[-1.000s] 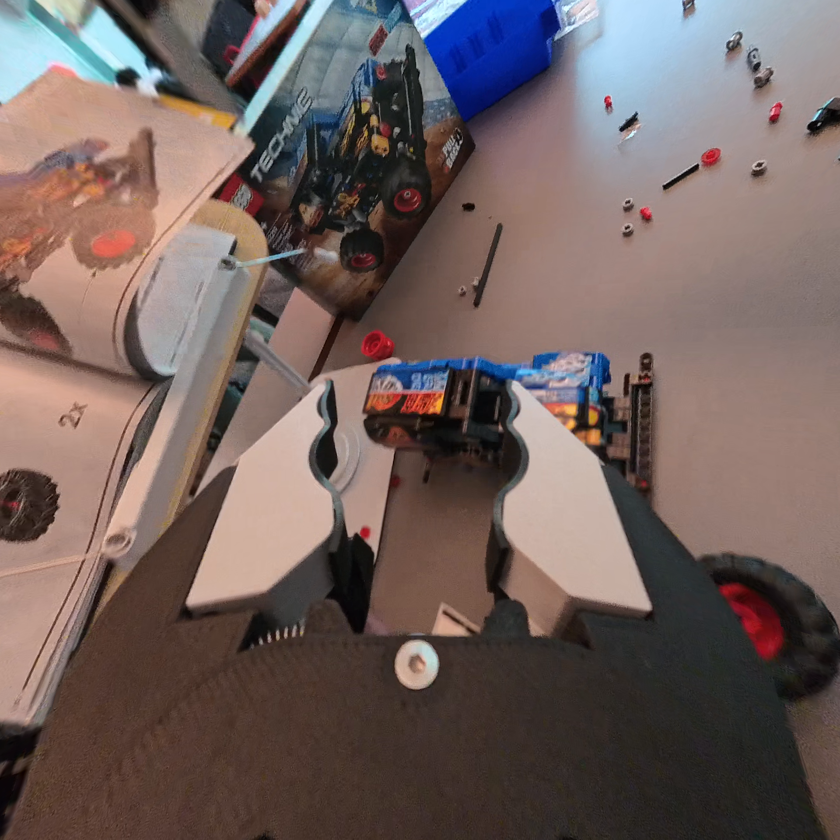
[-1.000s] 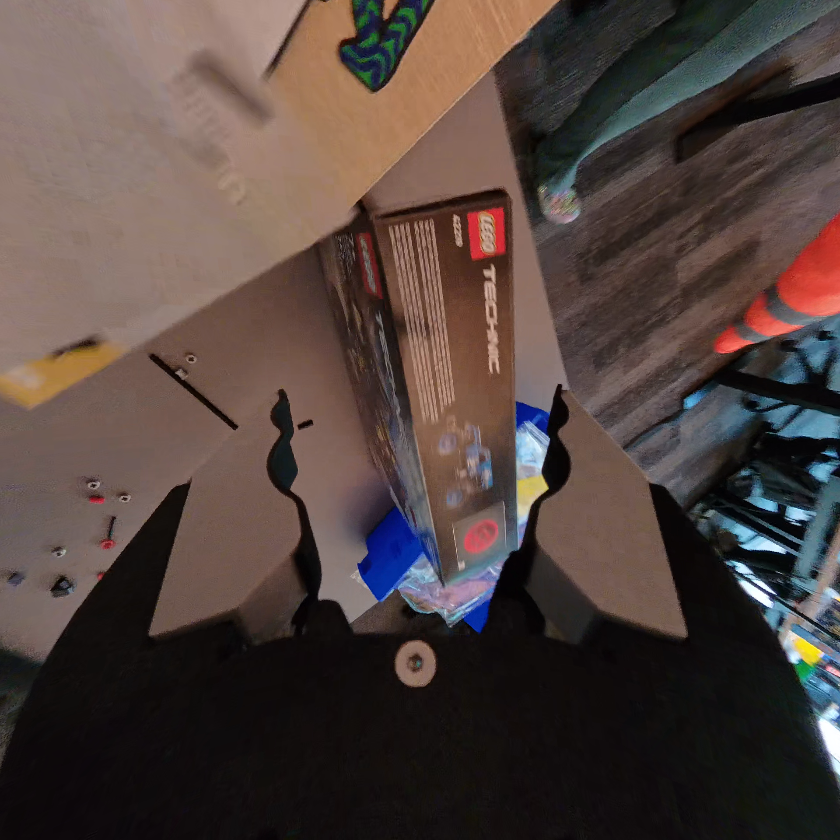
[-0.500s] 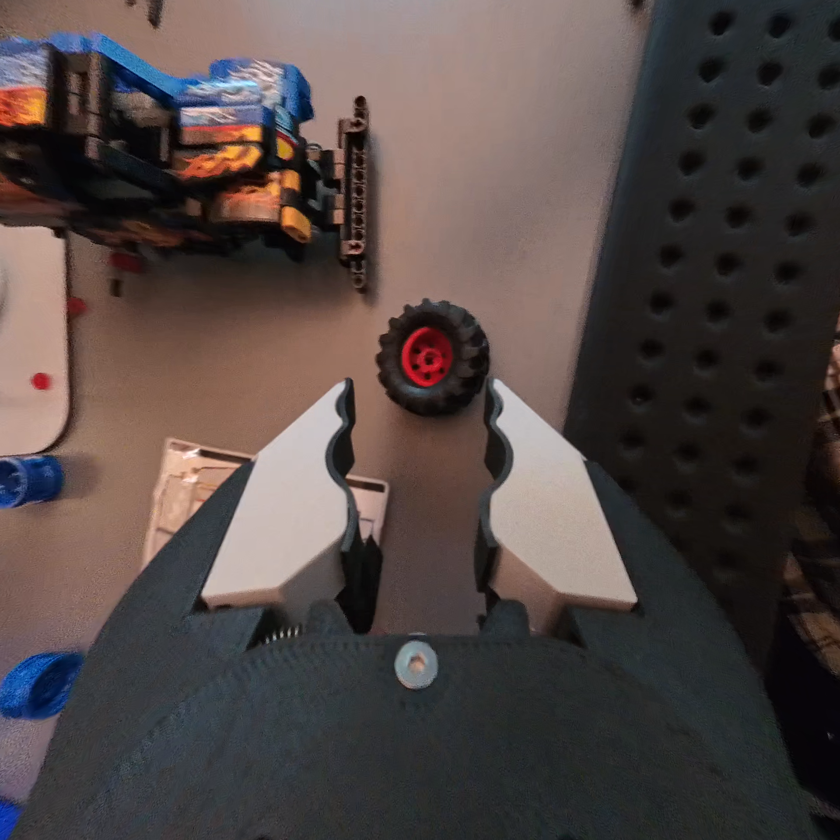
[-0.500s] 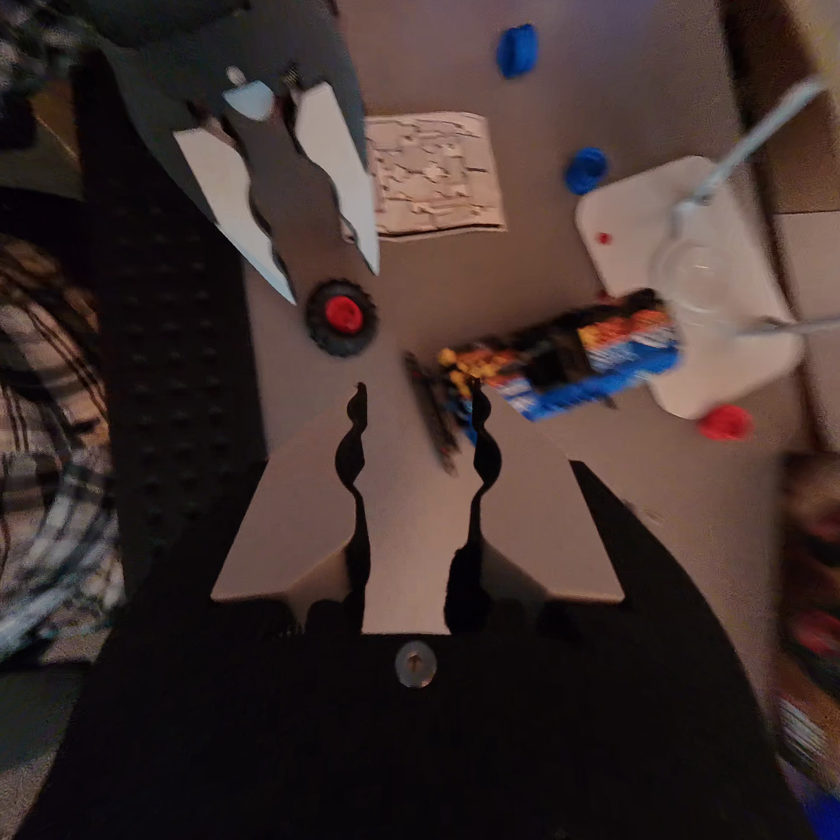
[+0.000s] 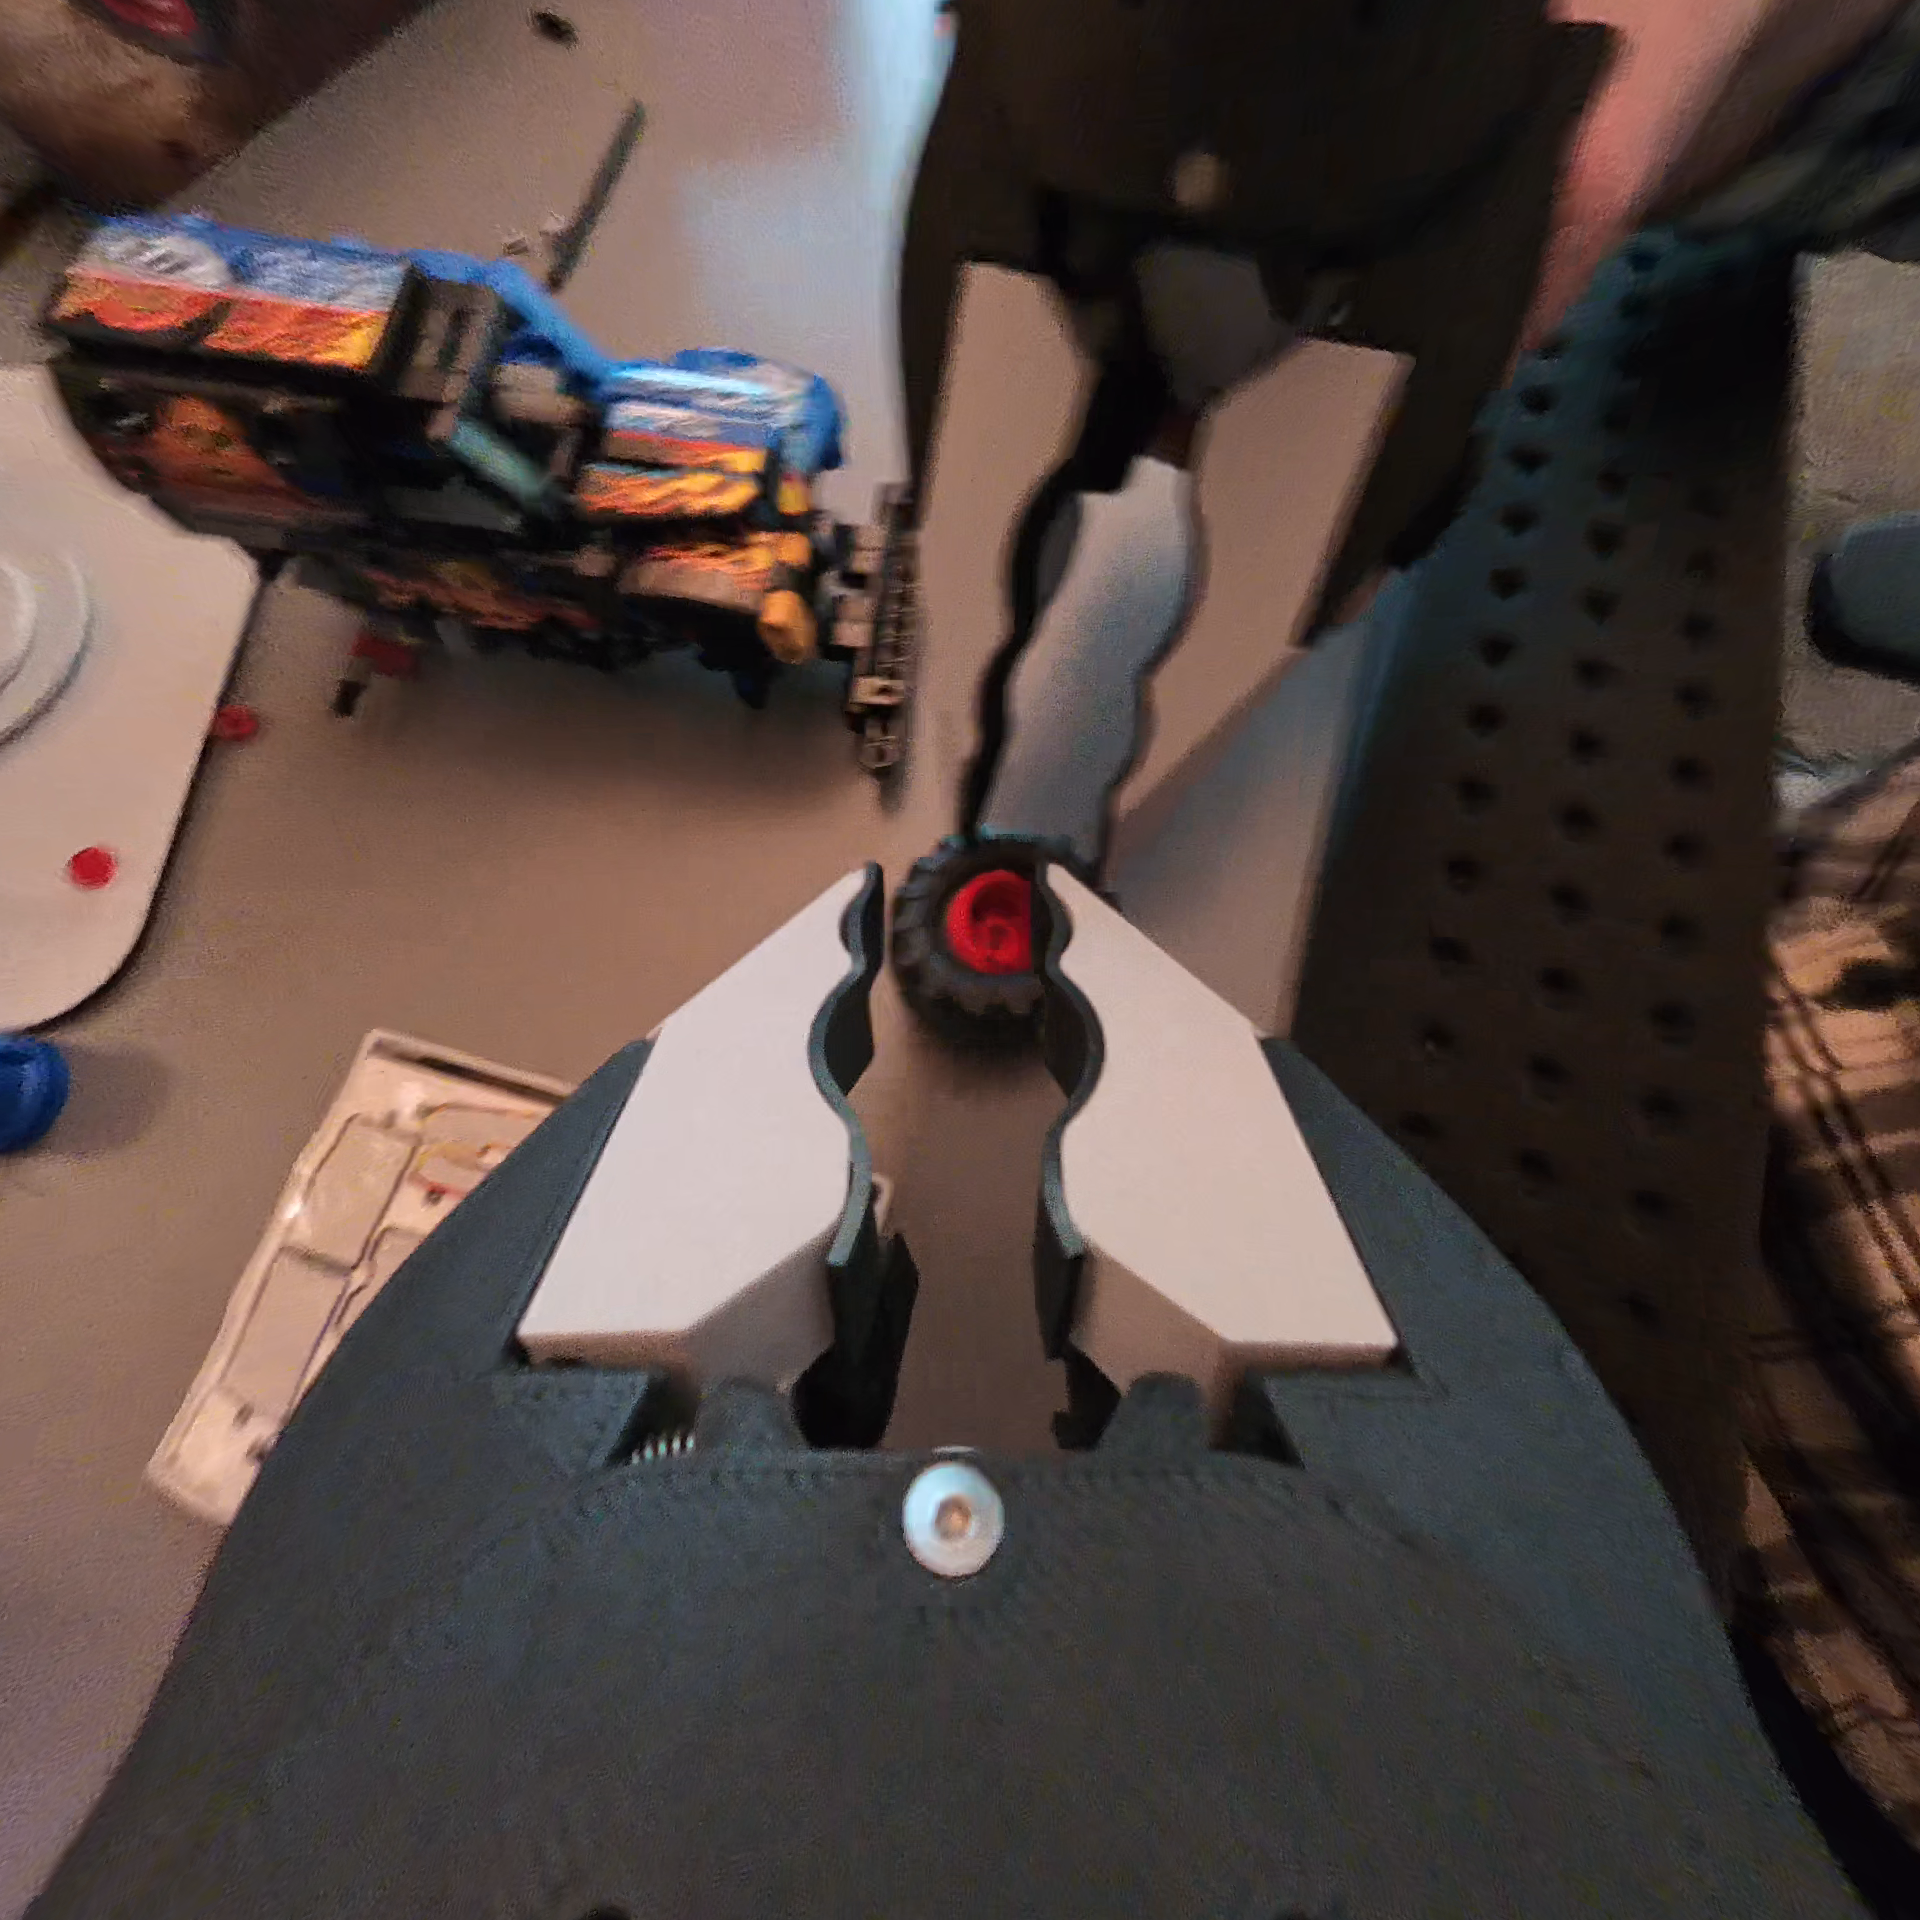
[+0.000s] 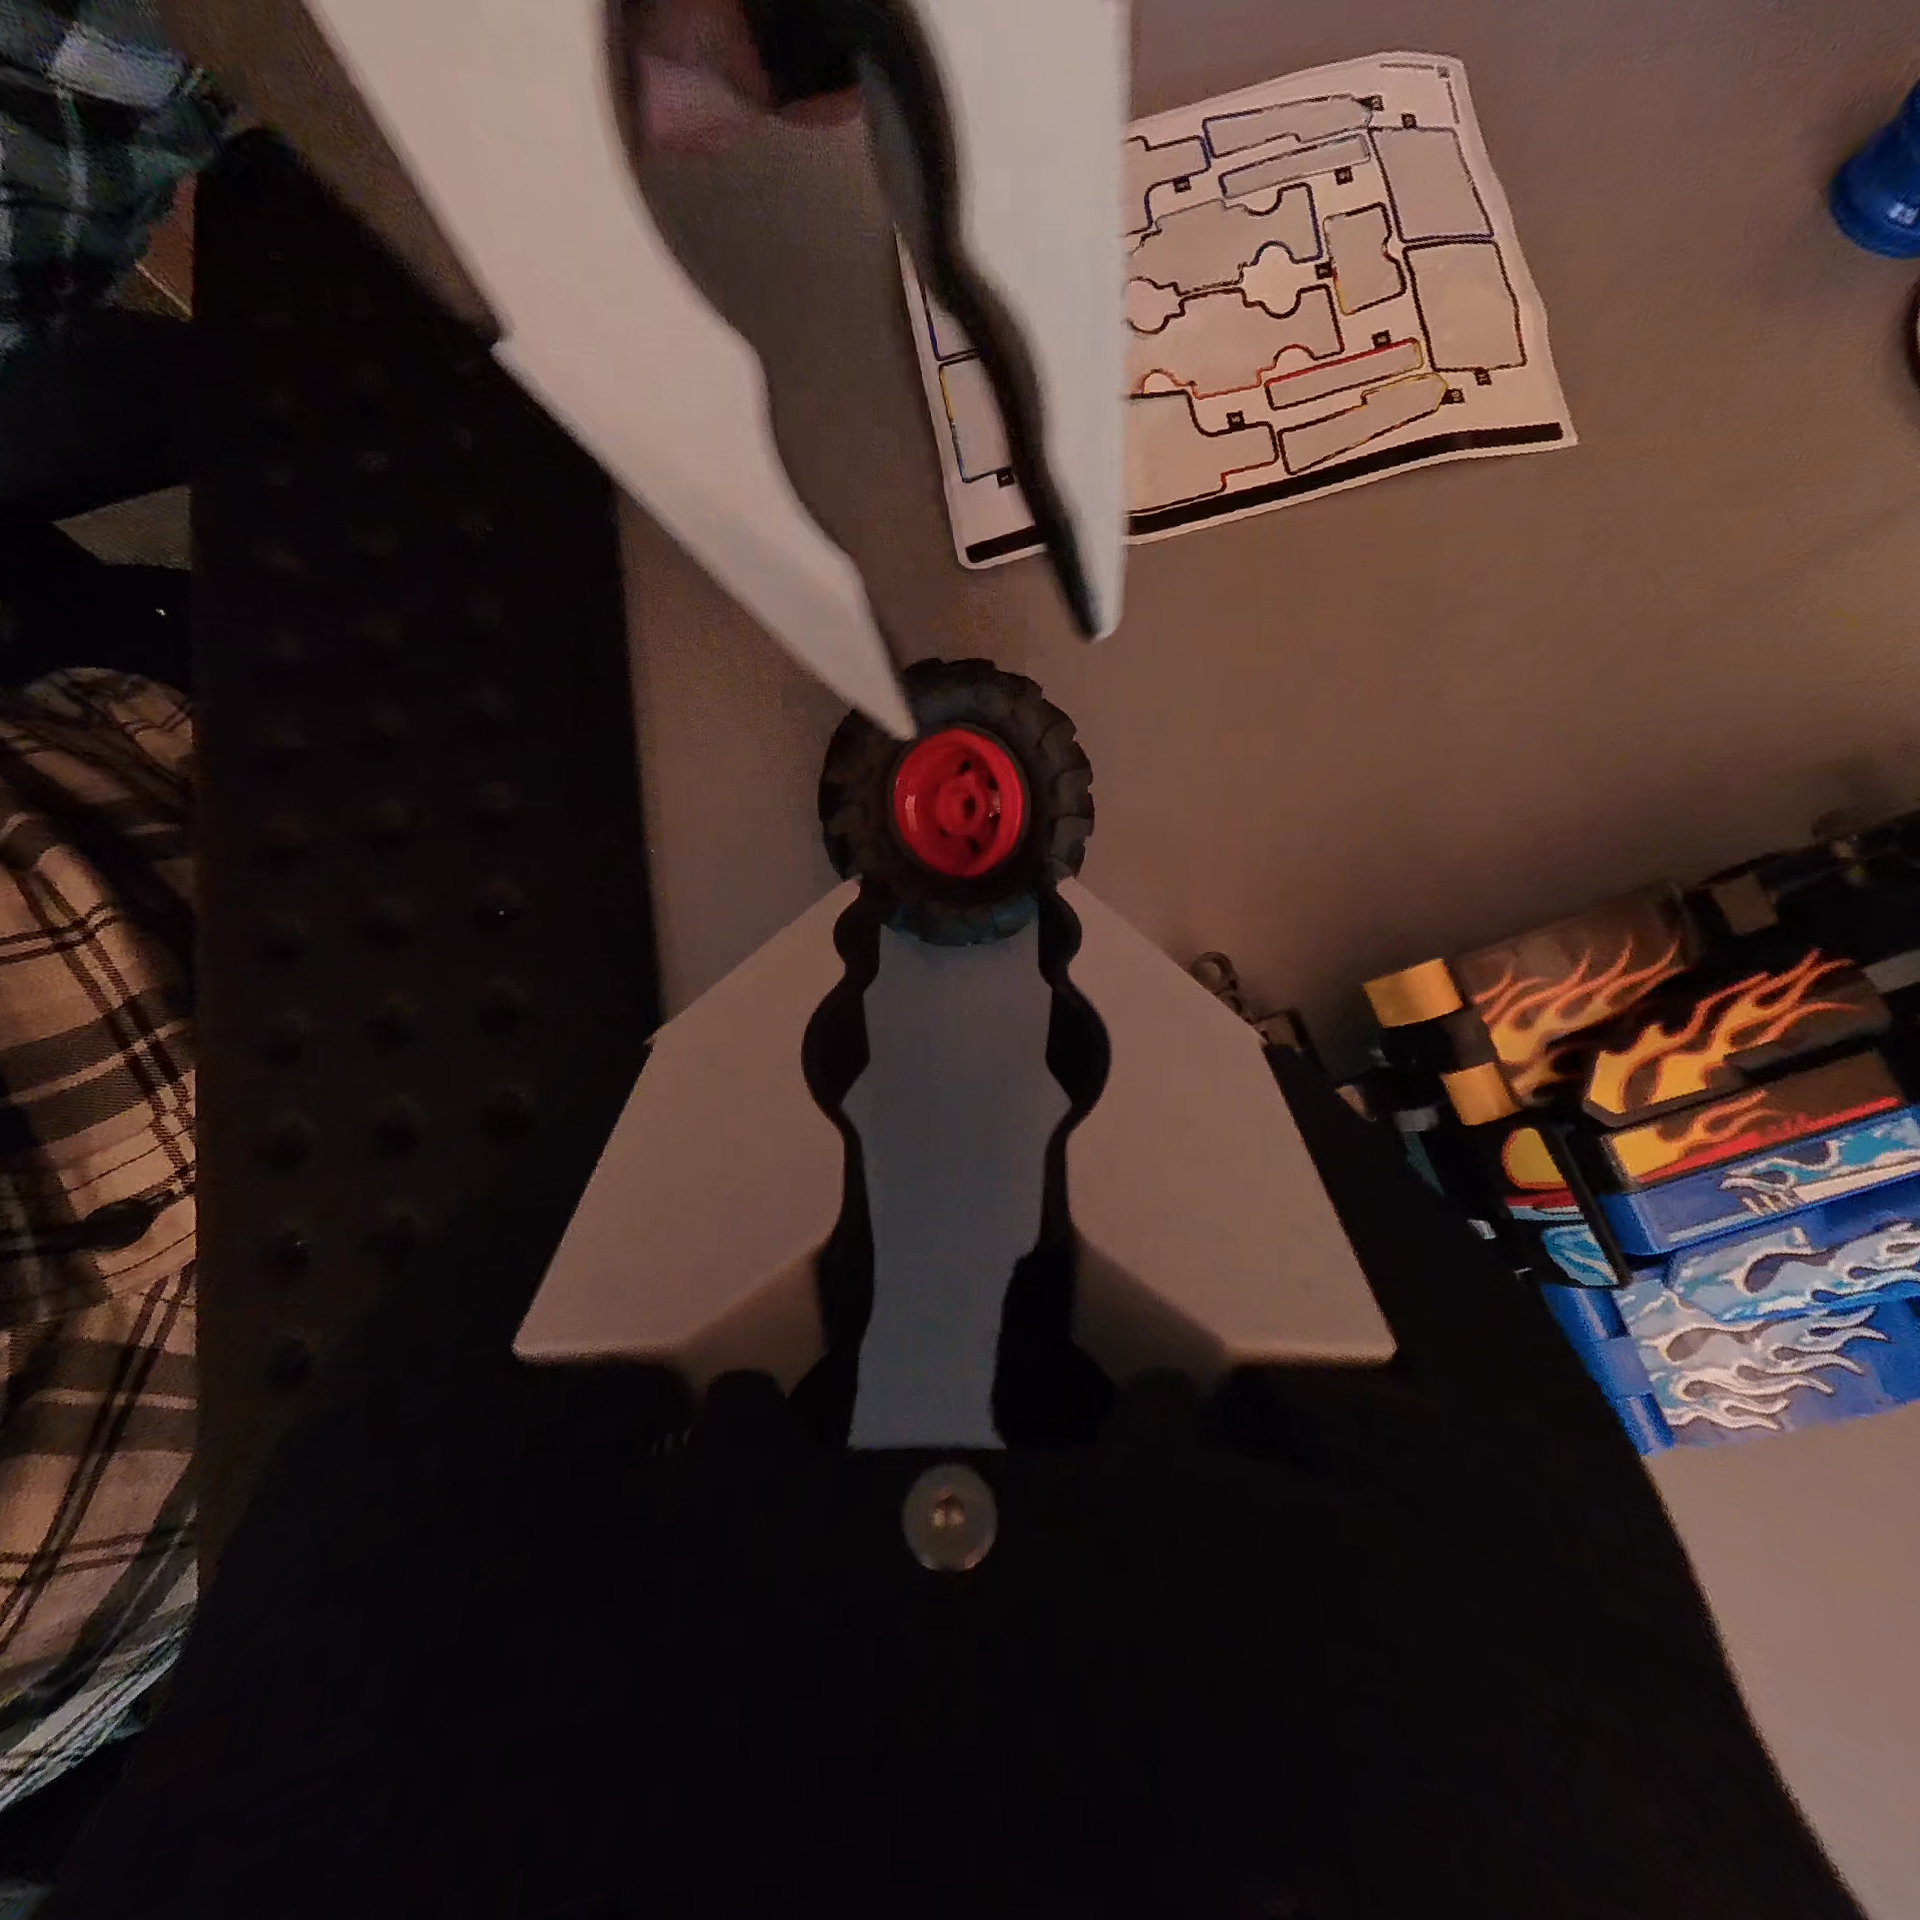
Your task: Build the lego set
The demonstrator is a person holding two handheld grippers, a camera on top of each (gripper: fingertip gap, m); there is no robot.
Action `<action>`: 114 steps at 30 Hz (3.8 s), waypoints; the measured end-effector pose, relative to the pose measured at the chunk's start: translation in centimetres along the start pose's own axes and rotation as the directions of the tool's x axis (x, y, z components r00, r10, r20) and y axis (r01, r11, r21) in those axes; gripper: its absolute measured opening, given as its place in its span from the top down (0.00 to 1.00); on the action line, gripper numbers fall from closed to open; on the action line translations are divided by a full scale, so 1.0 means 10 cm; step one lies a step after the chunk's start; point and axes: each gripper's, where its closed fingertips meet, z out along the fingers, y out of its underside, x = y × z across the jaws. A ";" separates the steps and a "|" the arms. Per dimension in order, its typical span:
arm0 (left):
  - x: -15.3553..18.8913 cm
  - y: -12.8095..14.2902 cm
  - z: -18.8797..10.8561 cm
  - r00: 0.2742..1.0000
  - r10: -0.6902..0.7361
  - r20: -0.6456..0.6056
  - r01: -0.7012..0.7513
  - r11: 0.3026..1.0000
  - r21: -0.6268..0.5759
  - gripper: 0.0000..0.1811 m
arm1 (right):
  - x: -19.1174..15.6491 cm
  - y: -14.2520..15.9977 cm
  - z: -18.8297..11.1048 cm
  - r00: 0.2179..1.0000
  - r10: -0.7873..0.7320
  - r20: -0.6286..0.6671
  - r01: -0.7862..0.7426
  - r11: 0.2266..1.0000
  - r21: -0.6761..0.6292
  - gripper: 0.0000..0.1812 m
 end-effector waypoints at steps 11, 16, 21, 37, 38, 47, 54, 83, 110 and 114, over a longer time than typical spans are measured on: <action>-0.13 0.36 0.22 0.991 -0.115 0.065 0.123 0.985 -0.123 0.91 | -0.02 -0.03 0.05 0.988 -0.124 -0.089 0.121 0.992 -0.035 0.85; -0.13 0.37 0.24 0.985 -0.137 0.100 0.145 0.986 -0.080 0.91 | -0.15 -0.08 0.08 0.943 -0.298 -0.147 0.292 0.954 -0.061 0.95; -0.12 0.36 0.26 0.984 -0.154 0.092 0.161 0.984 -0.077 0.91 | -0.19 -0.08 0.10 0.890 -0.393 -0.230 0.380 0.920 -0.097 0.96; -0.10 0.31 0.31 0.967 -0.235 0.098 0.242 0.968 -0.068 0.92 | -0.30 -0.03 0.21 0.576 -0.738 -0.351 0.675 0.672 -0.304 0.98; -0.10 0.31 0.32 0.966 -0.238 0.103 0.246 0.967 -0.073 0.92 | -0.30 -0.04 0.22 0.561 -0.754 -0.342 0.682 0.655 -0.326 0.98; -0.11 0.31 0.33 0.971 -0.218 0.101 0.228 0.969 -0.091 0.92 | -0.32 -0.07 0.14 0.706 -0.614 -0.353 0.613 0.779 -0.131 1.00; -0.09 0.30 0.33 0.978 -0.172 0.122 0.185 0.977 -0.107 0.92 | -0.28 0.00 0.09 0.769 -0.589 -0.249 0.589 0.804 -0.086 1.00; -0.09 0.28 0.37 0.966 -0.233 0.115 0.243 0.967 -0.078 0.92 | -0.27 0.10 0.17 0.598 -0.729 -0.333 0.703 0.677 -0.219 0.95; 0.12 0.28 0.17 0.987 -0.136 0.086 0.140 0.989 -0.042 0.88 | -0.26 0.21 -0.07 0.827 -0.542 -0.153 0.535 0.841 -0.084 0.90; 0.23 0.24 0.27 0.978 -0.194 0.075 0.199 0.977 -0.079 0.91 | 0.03 0.30 -0.22 0.798 -0.548 -0.251 0.505 0.835 -0.218 0.86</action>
